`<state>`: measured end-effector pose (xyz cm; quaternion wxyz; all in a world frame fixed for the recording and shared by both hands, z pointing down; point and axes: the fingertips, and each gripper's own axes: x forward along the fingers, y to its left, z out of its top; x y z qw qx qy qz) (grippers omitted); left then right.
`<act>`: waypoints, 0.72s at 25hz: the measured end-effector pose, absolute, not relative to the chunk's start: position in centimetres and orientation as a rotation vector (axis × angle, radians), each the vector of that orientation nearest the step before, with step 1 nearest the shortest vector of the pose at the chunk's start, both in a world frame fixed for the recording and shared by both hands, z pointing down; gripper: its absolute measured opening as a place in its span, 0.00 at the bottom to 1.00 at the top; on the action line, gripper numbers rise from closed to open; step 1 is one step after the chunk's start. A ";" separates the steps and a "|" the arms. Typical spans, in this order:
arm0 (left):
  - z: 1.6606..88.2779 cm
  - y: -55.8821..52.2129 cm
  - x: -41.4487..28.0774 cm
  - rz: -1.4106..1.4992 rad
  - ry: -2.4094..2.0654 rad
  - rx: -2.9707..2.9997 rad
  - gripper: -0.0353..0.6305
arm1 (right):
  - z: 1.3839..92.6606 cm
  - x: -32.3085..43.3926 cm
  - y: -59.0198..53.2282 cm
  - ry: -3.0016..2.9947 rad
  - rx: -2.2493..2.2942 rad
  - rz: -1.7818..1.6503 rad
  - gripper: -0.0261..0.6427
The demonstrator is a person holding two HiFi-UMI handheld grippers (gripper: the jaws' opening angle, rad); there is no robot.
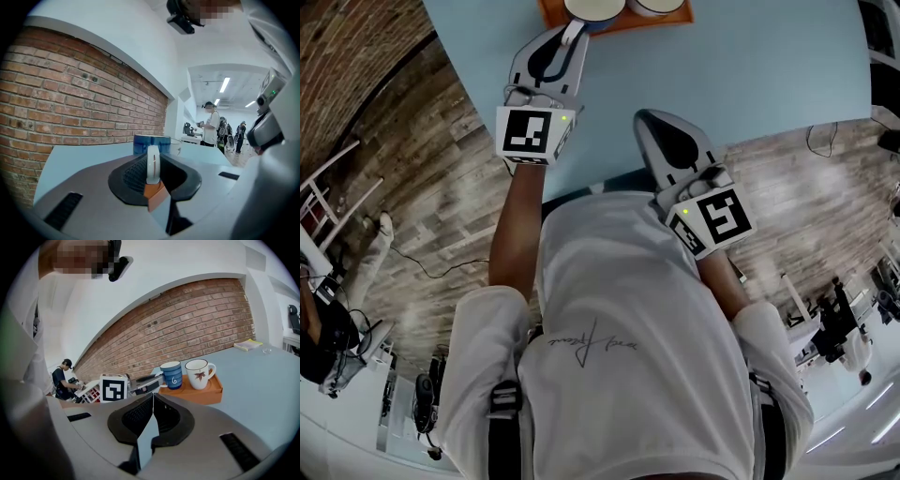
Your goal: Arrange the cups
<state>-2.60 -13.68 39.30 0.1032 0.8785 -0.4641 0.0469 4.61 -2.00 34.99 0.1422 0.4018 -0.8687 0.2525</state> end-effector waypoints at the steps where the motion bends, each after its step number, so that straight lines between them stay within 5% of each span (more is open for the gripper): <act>1: 39.2 -13.6 -2.7 0.133 -1.390 2.580 0.14 | 35.0 4.8 -1.8 -2.509 1.154 0.723 0.07; 18: 37.9 -12.7 -2.6 0.064 -1.773 2.349 0.14 | 34.2 7.3 0.0 -2.552 1.056 0.672 0.07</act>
